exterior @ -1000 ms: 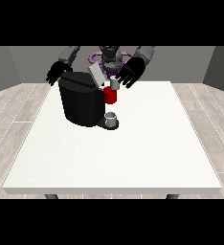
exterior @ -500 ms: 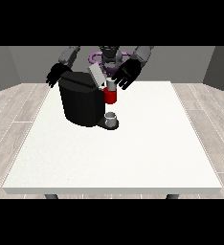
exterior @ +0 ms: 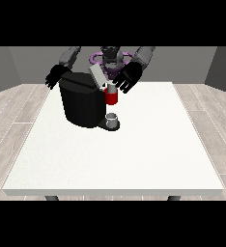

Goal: Insert the coffee pod into the coffee machine and close the lid

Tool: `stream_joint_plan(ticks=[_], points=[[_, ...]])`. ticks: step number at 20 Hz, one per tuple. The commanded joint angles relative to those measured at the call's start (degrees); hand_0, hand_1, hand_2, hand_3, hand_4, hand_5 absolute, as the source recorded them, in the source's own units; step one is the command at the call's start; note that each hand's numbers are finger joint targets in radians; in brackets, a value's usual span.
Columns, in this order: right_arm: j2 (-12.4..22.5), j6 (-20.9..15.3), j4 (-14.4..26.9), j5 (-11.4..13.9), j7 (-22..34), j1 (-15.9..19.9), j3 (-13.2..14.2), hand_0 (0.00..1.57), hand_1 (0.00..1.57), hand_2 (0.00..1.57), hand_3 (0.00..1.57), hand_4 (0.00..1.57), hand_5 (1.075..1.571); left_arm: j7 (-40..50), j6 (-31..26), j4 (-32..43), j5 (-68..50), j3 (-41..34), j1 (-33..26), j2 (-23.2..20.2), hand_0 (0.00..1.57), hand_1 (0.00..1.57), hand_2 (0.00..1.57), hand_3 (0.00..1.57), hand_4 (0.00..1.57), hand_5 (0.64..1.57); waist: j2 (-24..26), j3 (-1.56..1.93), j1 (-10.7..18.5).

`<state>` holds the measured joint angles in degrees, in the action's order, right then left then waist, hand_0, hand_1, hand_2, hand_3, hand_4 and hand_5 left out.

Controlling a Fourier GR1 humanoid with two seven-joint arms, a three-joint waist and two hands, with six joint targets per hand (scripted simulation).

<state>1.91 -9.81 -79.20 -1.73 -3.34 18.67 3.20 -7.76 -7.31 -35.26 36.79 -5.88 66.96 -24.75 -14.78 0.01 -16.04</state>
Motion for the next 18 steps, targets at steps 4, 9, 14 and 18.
stream_joint_plan(ticks=[4, 9, 14, 18], points=[[-0.40, -0.83, -1.01, 0.47, 0.57, -0.04, -0.55, 0.00, 0.00, 0.00, 0.00, 0.45, 1.571, -2.07, -0.33, 1.05, 0.57, -0.10, -1.50, -0.45, 1.21, 1.21, 1.26, 1.19, 0.49, 1.571, -0.19, -0.01, 0.43], [0.41, -0.68, -2.30, 0.77, 1.57, 1.01, -0.71, 0.00, 0.00, 0.00, 0.00, 0.44, 1.571, -0.62, 1.33, 2.02, 1.02, -1.17, 0.21, -1.07, 1.22, 1.22, 1.27, 1.17, 0.48, 1.571, -2.32, -0.02, -1.85], [0.52, -0.20, -0.14, 0.23, -1.11, -0.04, 0.26, 0.00, 0.00, 0.00, 0.00, 0.42, 1.571, -0.22, -0.44, 1.29, 0.80, -0.90, 0.43, 0.01, 1.20, 1.20, 1.23, 1.09, 0.46, 1.571, -1.21, 0.00, -0.39], [-0.65, -0.43, 0.92, 0.57, -0.43, -1.27, -0.84, 0.00, 0.00, 0.00, 0.00, 0.38, 1.571, 3.18, -0.53, 1.31, 1.99, 0.10, 1.41, 1.67, 1.13, 1.13, 1.17, 1.00, 0.46, 1.571, 0.73, 0.01, -0.79]])
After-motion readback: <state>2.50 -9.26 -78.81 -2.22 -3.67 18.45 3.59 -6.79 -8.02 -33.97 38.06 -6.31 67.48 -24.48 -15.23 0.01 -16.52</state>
